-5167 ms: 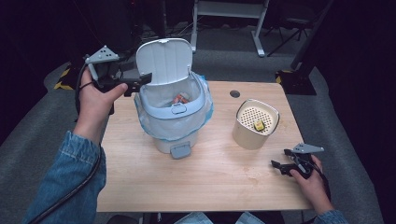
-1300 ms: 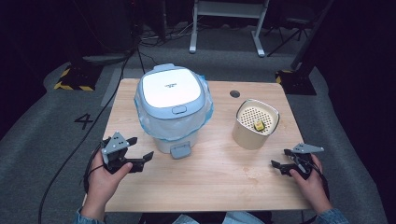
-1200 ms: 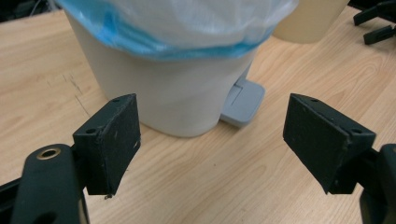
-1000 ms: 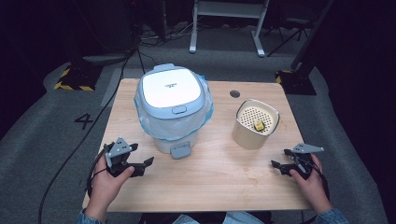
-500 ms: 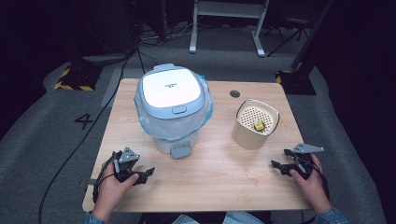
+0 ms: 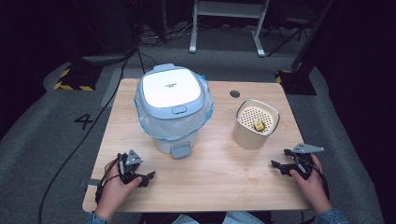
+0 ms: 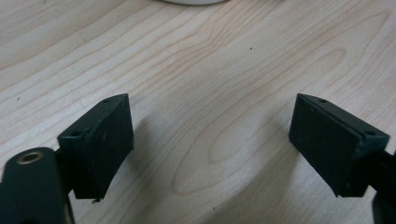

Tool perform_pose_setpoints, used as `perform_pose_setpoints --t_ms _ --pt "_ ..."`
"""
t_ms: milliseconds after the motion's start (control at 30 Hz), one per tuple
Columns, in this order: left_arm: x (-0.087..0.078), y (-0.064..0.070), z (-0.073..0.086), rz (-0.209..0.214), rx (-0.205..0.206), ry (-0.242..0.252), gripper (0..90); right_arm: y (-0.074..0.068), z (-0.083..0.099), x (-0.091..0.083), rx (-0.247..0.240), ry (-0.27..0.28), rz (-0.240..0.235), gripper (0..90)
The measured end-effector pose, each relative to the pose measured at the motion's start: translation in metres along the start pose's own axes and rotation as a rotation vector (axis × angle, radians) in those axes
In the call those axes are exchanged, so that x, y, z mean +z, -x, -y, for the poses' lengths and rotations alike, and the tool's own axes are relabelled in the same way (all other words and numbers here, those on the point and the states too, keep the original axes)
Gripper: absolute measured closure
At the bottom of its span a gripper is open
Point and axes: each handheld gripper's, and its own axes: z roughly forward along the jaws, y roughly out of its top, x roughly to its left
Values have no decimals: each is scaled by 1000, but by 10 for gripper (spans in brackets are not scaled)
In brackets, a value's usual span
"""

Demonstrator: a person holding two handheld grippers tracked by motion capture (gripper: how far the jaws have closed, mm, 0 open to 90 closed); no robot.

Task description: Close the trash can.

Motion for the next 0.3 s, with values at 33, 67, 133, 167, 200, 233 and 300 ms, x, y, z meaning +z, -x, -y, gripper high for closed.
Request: perform_pose_setpoints --t_ms 33,67,133,167,200,233,300 --pt "2 -1 1 4 7 17 110 0 0 0 0 0 0 153" --pt "2 -1 1 2 12 15 83 0 0 0 0 0 0 153" --pt "3 -3 0 -5 7 15 73 0 0 0 -1 0 0 153" --pt "3 -4 0 -13 -1 18 73 0 0 0 -1 0 0 153" --pt "4 -4 -1 -13 -5 16 73 0 0 0 -1 0 0 153" --pt "3 -4 -1 -14 -6 16 73 0 0 0 -1 0 0 153" --pt "4 -3 -1 -17 -11 17 69 0 0 0 0 0 0 153"
